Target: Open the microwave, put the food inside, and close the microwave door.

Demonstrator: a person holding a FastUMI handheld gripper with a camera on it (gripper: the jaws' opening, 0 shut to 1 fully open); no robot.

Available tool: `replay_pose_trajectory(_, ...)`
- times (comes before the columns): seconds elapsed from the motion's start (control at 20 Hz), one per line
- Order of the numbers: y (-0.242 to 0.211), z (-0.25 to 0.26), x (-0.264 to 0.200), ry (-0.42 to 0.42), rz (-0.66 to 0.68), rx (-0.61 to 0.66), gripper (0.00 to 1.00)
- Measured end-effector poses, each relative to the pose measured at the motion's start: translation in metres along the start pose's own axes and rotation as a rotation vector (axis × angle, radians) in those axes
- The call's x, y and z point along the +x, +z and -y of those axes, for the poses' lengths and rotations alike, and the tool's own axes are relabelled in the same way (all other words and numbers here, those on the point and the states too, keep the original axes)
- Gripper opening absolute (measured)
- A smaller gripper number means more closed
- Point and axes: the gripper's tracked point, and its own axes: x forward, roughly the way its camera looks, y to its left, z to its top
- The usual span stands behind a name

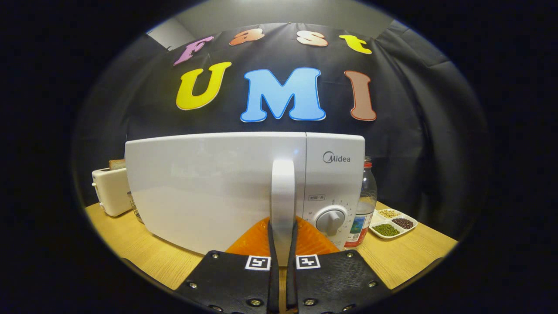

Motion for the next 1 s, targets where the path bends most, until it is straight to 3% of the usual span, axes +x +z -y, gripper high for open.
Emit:
replay_pose_trajectory(0.3,0.001,-0.002,-0.011,0.001,0.0,0.006,0.07)
replay_pose_trajectory(0.4,-0.001,-0.005,-0.031,-0.008,0.043,-0.076,0.07)
replay_pose_trajectory(0.65,-0.005,-0.014,-0.057,0.08,-0.077,-0.006,0.07)
replay_pose_trajectory(1.0,-0.009,-0.031,-0.098,0.115,-0.1,-0.006,0.06)
